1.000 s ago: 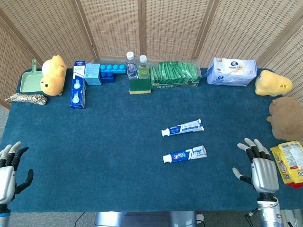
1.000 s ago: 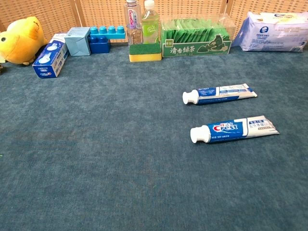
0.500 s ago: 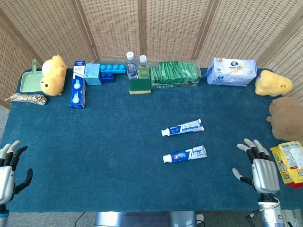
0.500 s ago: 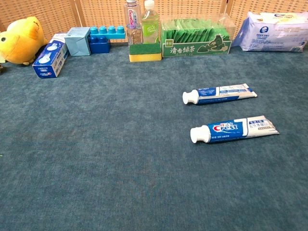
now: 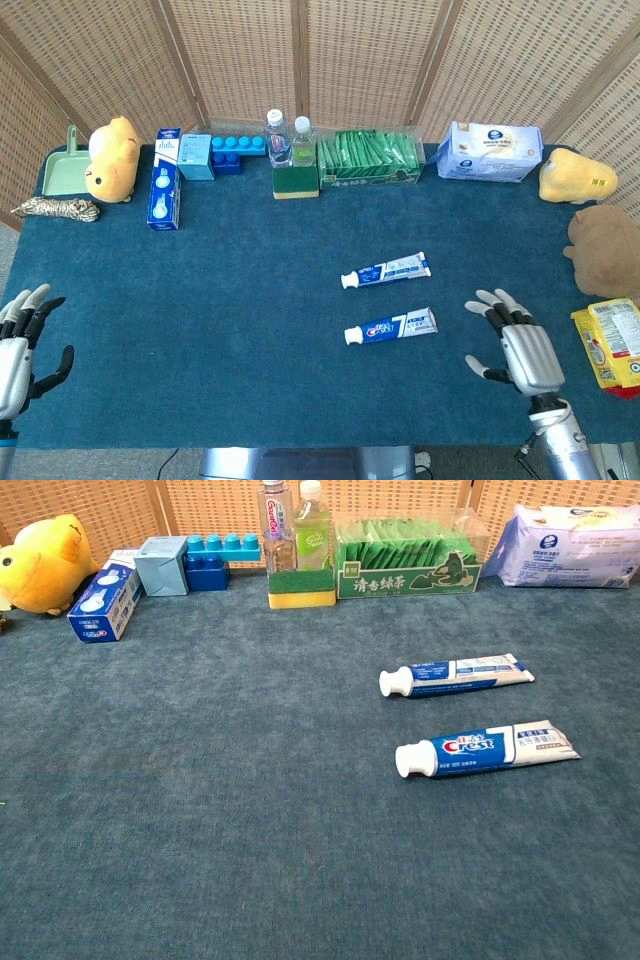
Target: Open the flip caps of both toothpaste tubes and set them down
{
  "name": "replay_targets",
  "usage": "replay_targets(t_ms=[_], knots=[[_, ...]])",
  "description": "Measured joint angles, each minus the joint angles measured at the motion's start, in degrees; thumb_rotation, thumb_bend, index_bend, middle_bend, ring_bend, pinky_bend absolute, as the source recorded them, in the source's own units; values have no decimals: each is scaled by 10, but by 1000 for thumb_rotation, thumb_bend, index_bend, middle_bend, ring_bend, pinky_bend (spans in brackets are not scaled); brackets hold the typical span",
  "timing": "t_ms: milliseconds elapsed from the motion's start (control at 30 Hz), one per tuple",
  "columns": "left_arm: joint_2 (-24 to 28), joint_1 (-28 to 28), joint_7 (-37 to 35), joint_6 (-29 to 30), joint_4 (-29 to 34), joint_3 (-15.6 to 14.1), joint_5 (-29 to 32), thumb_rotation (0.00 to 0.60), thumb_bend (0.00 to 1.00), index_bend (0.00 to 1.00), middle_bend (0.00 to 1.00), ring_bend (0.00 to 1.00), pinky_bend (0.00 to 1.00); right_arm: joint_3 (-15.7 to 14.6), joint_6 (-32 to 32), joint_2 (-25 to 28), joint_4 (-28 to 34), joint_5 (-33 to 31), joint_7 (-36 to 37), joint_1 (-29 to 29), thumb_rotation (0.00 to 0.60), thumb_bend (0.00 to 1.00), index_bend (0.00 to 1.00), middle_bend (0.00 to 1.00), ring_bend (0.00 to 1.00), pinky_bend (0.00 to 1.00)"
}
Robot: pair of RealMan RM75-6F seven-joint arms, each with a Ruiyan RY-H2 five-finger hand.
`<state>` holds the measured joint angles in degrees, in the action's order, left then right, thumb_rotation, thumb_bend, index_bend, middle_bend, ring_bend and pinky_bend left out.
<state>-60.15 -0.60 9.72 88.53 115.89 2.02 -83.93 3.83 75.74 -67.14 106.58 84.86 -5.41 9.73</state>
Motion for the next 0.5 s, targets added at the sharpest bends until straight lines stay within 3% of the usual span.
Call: replay_targets(t_ms=[367,500], knots=[[-2,39,2,-46,-3,22,27,600,418,150,74,25,59,28,-124,-33,7,-48,-65,94,600,244,253,176,65,181],[-9,50,3,-60,-10,27,41,600,418,150,71,24,59,37,-167,-57,-4,-92,-104,131,600,240,278,176,57,181]])
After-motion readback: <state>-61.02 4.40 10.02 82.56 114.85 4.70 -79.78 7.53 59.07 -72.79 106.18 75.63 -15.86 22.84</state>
